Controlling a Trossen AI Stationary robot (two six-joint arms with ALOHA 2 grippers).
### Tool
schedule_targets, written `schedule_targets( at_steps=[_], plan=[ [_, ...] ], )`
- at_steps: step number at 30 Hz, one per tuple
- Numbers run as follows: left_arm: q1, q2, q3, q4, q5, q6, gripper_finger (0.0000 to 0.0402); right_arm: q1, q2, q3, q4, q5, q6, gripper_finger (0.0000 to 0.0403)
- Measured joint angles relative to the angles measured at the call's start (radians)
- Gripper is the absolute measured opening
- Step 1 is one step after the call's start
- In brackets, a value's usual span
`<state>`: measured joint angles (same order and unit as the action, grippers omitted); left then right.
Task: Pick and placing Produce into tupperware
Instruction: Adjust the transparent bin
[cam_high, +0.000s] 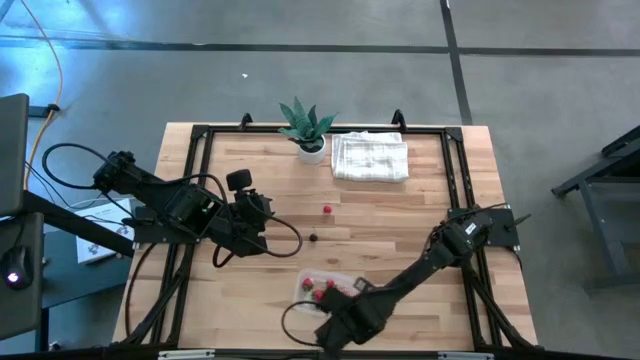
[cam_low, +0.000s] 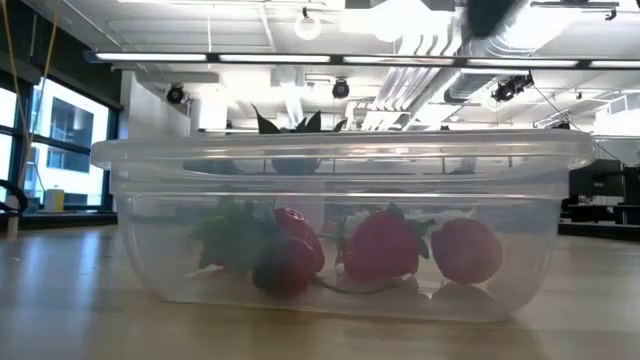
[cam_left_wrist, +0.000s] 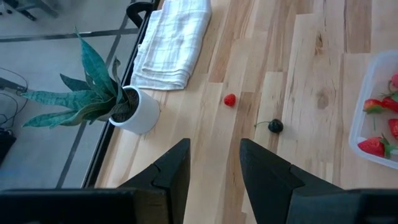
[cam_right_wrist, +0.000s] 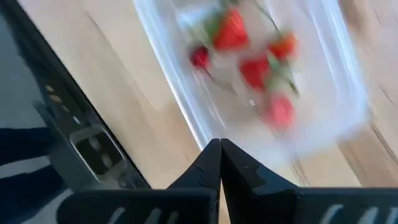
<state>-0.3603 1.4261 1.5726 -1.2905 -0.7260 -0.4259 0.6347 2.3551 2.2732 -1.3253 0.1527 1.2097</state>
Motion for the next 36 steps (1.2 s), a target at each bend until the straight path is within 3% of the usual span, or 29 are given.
schedule_targets(
  at_steps=[7, 12, 22, 36],
  plan=[
    [0.000, 0.000, 0.000, 0.003, -0.005, 0.004, 0.0127, 0.068, 0.003, -0.015, 0.180, -0.077, 0.135, 0.0000],
    [0.000, 0.000, 0.000, 0.008, -0.012, 0.006, 0.0127, 0.080, 0.010, -0.047, 0.158, -0.056, 0.204, 0.0000],
    [0.000, 0.000, 0.000, 0.009, -0.027, 0.006, 0.0127, 0.043, 0.010, -0.164, 0.225, -0.027, 0.162, 0.0000],
    [0.000, 0.000, 0.000, 0.008, -0.027, 0.006, 0.0127, 0.012, 0.009, -0.162, 0.157, 0.004, 0.106, 0.0000]
  ],
)
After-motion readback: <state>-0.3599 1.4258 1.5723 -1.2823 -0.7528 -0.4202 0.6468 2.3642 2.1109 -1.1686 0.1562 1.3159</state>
